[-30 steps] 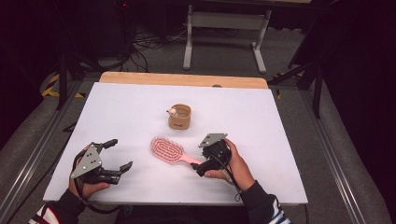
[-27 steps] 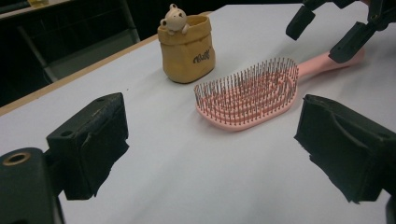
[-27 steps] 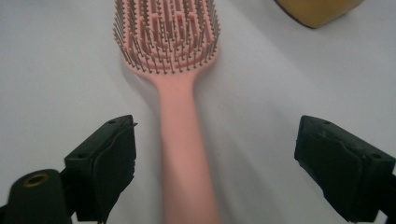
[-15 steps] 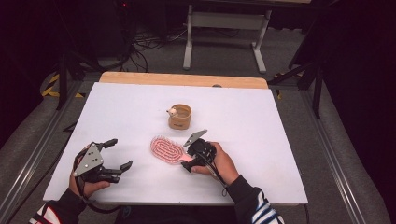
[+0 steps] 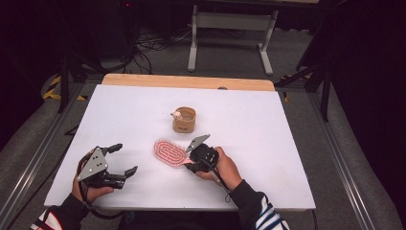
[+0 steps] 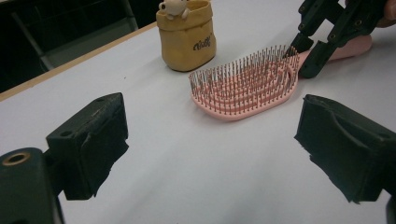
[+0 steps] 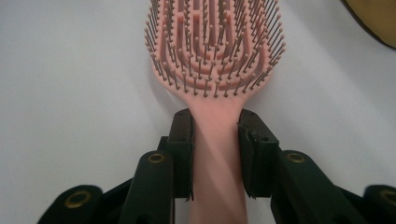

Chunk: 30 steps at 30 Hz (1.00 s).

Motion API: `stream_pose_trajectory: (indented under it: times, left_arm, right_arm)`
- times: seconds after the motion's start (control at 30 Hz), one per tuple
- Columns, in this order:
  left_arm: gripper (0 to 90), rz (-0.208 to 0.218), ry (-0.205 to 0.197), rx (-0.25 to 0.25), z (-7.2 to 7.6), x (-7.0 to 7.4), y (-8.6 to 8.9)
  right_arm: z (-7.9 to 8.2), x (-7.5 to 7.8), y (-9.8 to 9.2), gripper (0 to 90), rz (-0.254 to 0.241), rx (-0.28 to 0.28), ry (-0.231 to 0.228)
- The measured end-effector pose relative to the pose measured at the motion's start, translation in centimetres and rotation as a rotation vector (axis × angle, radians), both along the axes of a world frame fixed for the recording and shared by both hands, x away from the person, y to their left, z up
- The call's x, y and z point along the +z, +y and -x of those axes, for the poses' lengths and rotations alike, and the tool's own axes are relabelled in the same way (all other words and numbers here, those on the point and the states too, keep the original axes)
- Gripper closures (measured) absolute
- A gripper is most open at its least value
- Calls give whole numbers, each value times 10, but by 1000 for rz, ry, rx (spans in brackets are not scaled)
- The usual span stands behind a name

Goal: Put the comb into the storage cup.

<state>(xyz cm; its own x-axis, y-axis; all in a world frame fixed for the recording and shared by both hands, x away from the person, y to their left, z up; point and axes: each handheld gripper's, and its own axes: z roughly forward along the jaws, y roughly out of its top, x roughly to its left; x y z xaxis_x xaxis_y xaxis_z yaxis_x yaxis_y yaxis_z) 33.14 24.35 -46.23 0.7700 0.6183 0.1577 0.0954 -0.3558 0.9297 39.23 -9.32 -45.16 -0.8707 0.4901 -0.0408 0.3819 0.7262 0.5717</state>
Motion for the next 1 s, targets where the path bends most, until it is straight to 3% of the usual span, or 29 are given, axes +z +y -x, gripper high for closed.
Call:
stream_pose_trajectory:
  times: [0.27, 0.43, 0.47, 0.6, 0.63, 1.0]
  left_arm:
    - [99, 16, 4, 6, -1, 0, 1]
    - [99, 12, 4, 5, -1, 0, 1]
    - [99, 12, 5, 6, -1, 0, 1]
    - [100, 9, 21, 5, -2, -1, 1]
    - [100, 9, 21, 5, -2, -1, 0]
    - [102, 2, 23, 2, -2, -1, -3]
  right_arm:
    - [5, -1, -1, 692, -9, 7, -42]
    - [12, 3, -4, 692, -40, 8, -96]
    - [14, 5, -6, 692, -62, 5, -127]
    - [17, 8, -12, 693, -97, -15, -173]
    - [18, 9, -16, 693, -122, -16, -206]
    - [27, 14, -31, 693, -265, -31, -354]
